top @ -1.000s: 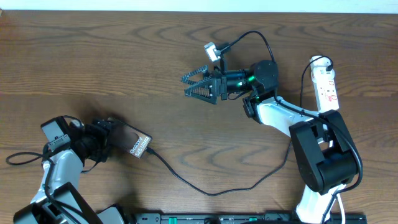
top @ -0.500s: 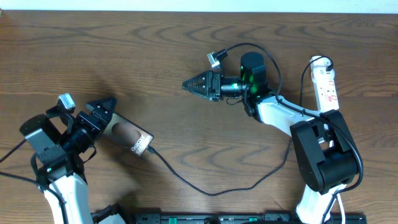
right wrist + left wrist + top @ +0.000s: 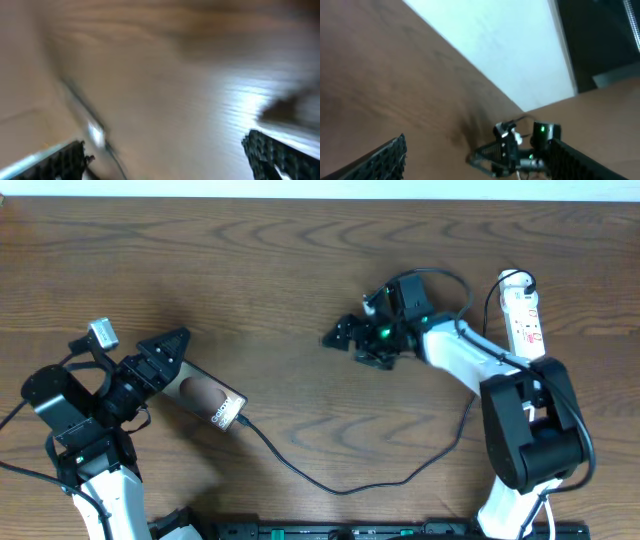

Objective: Plug charger to phone and switch on socket
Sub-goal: 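Open the left gripper and move the right gripper toward the power strip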

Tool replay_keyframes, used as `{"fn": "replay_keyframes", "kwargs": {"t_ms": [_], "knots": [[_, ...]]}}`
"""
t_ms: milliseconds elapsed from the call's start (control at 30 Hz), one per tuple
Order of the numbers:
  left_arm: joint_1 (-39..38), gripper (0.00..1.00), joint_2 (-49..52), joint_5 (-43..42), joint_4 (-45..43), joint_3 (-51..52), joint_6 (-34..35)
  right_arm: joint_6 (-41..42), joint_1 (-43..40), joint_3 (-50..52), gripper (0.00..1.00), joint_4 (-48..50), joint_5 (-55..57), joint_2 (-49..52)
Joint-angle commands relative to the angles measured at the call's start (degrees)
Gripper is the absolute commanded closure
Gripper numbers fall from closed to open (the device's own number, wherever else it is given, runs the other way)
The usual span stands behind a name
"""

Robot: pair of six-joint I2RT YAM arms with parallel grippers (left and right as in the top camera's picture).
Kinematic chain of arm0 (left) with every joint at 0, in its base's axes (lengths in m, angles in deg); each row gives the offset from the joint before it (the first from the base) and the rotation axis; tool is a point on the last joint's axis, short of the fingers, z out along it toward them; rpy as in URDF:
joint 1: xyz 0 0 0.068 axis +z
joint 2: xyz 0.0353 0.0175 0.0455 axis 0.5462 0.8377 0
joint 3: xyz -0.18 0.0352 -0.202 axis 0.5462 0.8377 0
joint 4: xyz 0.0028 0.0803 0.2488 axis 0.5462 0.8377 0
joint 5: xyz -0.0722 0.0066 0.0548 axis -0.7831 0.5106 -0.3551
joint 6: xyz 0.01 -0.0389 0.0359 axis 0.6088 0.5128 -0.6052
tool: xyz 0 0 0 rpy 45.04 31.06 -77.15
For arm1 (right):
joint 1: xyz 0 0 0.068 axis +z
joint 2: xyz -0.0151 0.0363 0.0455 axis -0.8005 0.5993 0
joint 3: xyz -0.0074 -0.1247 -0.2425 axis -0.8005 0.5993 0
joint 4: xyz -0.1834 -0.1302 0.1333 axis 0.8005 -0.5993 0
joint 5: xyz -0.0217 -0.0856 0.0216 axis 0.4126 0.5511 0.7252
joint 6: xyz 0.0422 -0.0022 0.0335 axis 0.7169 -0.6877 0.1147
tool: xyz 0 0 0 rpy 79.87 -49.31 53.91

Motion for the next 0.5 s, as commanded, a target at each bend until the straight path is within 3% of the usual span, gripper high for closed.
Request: {"fn": "replay_keyframes", "kwargs": {"t_ms": [0, 233, 467], "knots": [[-2.1, 0.13, -0.6, -3.0, -4.1, -1.3, 3.5, -8.7, -0.4, -9.0, 0.01, -9.0, 17.4, -6.4], [-9.8, 0.13, -0.6, 6.4, -5.6, -1.7, 5.1, -9.8, -2.6, -22.2, 0.01, -23.4, 36.3, -12.0], [-20.1, 0.13, -0.6, 18.4, -4.4, -1.7, 5.2, -12.4, -16.4, -32.1, 0.01, -30.4, 33.6, -12.3]]}}
